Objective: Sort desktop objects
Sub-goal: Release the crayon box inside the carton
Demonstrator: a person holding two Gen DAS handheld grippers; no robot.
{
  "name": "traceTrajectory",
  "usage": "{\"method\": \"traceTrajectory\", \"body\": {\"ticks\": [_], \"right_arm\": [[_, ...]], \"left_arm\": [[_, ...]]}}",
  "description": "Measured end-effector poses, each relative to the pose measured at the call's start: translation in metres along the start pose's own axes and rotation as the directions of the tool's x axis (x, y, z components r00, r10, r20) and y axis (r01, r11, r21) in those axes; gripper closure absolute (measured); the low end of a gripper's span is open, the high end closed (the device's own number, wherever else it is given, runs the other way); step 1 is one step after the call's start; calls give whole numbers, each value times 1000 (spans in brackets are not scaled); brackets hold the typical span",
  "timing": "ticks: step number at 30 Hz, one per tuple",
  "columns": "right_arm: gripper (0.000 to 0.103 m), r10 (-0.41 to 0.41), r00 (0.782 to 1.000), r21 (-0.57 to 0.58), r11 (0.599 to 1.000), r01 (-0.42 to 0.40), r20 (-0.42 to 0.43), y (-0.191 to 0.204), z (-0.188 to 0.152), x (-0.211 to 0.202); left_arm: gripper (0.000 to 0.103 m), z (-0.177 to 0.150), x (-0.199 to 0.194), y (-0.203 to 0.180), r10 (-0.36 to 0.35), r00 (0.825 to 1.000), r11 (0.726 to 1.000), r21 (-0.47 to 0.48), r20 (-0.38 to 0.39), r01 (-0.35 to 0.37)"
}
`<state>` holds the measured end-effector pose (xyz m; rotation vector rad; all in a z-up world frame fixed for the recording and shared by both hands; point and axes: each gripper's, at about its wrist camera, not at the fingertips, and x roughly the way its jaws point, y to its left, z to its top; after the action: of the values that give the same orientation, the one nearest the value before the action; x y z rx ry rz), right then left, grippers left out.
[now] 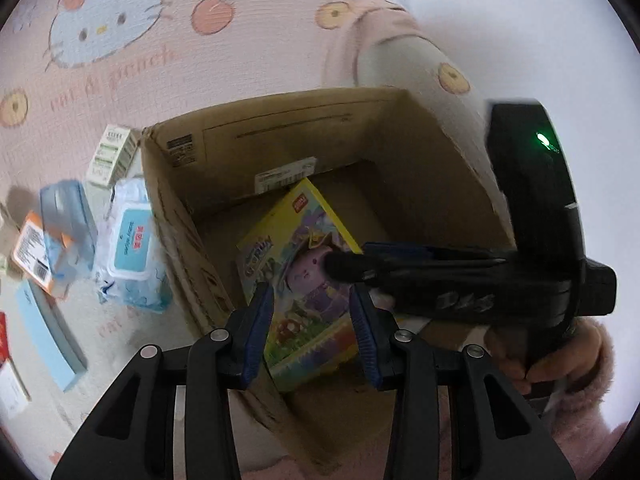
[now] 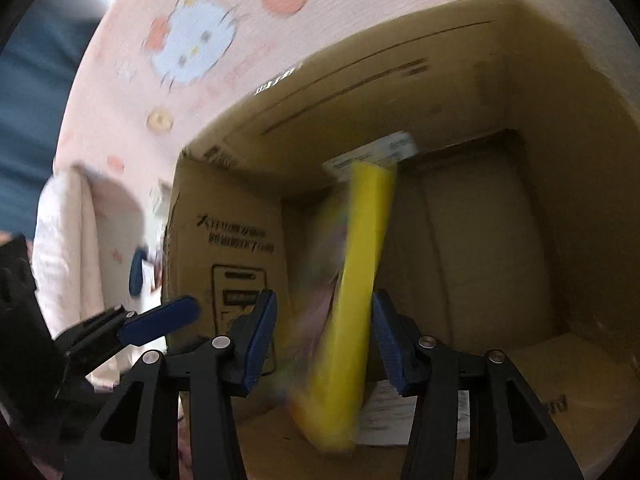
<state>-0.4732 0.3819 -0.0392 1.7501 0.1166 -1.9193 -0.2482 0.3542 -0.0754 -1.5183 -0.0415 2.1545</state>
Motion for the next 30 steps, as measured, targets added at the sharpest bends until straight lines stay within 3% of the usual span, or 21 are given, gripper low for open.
{"method": "traceTrajectory", "body": {"ticks": [2, 13, 14, 16, 17, 18, 20, 24, 30], "right_arm": [[51, -84, 996, -31, 996, 84, -8, 5, 1, 4], [51, -183, 981, 57, 981, 187, -66, -12, 4, -12], [55, -196, 978, 60, 978, 200, -73, -12, 5, -13], [85, -207, 975, 66, 975, 213, -82, -13, 5, -15], [97, -208, 974, 54, 975, 214, -93, -13, 7, -13], [97, -213, 971, 36, 975, 218, -111, -11, 12, -9], [97, -239, 959, 49, 967, 249, -153, -11, 20, -2], [97, -175, 963, 241, 945, 222, -204, -30, 35, 14], [97, -203, 958, 426, 862, 274, -204, -45, 41, 30]], "left_arm": [[61, -1, 2, -3, 31, 1000, 999, 29, -4, -31], [61, 5, -2, 28, -12, 1000, 998, -58, 17, 13], [61, 6, -1, 28, -14, 1000, 999, -52, 17, 15], [66, 6, 0, 27, -31, 999, 999, -36, 21, 32], [85, 7, 1, 26, -52, 998, 998, -25, 20, 53], [100, 8, 3, 26, -65, 998, 998, -17, 15, 66], [100, 10, 8, 26, -73, 997, 997, 3, -2, 73], [100, 18, 14, 33, -93, 995, 996, -21, -39, 92], [100, 42, 21, 30, -102, 993, 995, -3, -55, 102]]}}
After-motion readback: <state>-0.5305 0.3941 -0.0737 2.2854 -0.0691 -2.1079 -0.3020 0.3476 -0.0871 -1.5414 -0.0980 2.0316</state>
